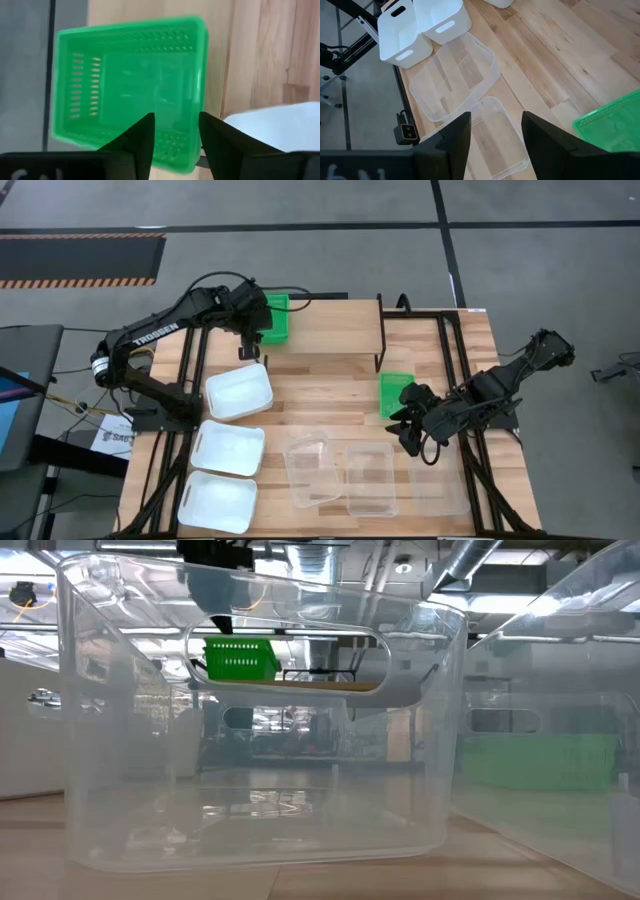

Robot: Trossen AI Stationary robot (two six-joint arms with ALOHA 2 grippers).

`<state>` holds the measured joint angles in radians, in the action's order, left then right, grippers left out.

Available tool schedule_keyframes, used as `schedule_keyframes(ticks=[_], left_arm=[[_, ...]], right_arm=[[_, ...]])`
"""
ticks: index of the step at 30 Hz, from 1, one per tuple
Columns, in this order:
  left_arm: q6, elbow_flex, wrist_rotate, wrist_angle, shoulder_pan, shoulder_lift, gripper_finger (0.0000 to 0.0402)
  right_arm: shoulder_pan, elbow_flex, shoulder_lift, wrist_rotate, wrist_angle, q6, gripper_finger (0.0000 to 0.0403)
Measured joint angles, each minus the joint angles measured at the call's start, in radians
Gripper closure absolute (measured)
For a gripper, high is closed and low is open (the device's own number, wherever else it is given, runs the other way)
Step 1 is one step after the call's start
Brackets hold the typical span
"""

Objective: Stack baskets on shelf by color
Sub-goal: Stack the left green bin on top of the green bin on the shelf, then put the top white bin on the shelf

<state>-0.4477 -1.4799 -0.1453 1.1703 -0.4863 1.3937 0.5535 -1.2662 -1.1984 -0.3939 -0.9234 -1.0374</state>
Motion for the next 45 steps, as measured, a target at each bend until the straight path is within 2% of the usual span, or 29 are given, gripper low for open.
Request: schedule_keyframes(ticks=[5,9,13,16,21,26,28,34,40,45], left_arm=[[0.086,-0.144,0.034,0.161,0.035,0.0,0.024],[0.206,-0.248,0.168,0.264,0.098,-0.01,0.0243],[0.324,-0.223,0.306,0.268,0.205,-0.06,0.0252],[0.413,-0.138,0.298,0.262,0.31,-0.103,0.0255],[0.558,0.064,0.199,0.162,0.462,-0.179,0.0255],[0.608,0.265,0.094,0.153,0.559,-0.219,0.0256],[0.618,0.342,0.083,0.146,0.577,-0.225,0.0256],[0.618,0.536,0.111,0.082,0.583,-0.215,0.0256],[0.617,0.673,0.123,-0.027,0.579,-0.216,0.0256],[0.619,0.75,0.237,-0.06,0.573,-0.216,0.0256]], right_arm=[[0.0,0.0,0.0,0.0,0.0,0.0,0.0202],[0.0,0.0,0.0,0.0,0.0,0.0,0.0202],[0.0,0.0,0.0,0.0,0.0,-0.001,0.0202],[0.0,0.0,0.0,0.0,0.0,0.0,0.0202],[0.0,0.0,0.0,0.0,0.001,-0.001,0.0202],[0.0,0.0,0.0,0.0,0.001,-0.001,0.0202],[0.0,0.0,0.0,0.0,0.0,0.0,0.0202],[0.0,0.0,0.0,0.0,0.001,-0.001,0.0202],[-0.003,0.0,0.0,0.0,0.0,0.0,0.0202],[-0.007,0.0,0.0,0.0,0.0,0.018,0.0202]])
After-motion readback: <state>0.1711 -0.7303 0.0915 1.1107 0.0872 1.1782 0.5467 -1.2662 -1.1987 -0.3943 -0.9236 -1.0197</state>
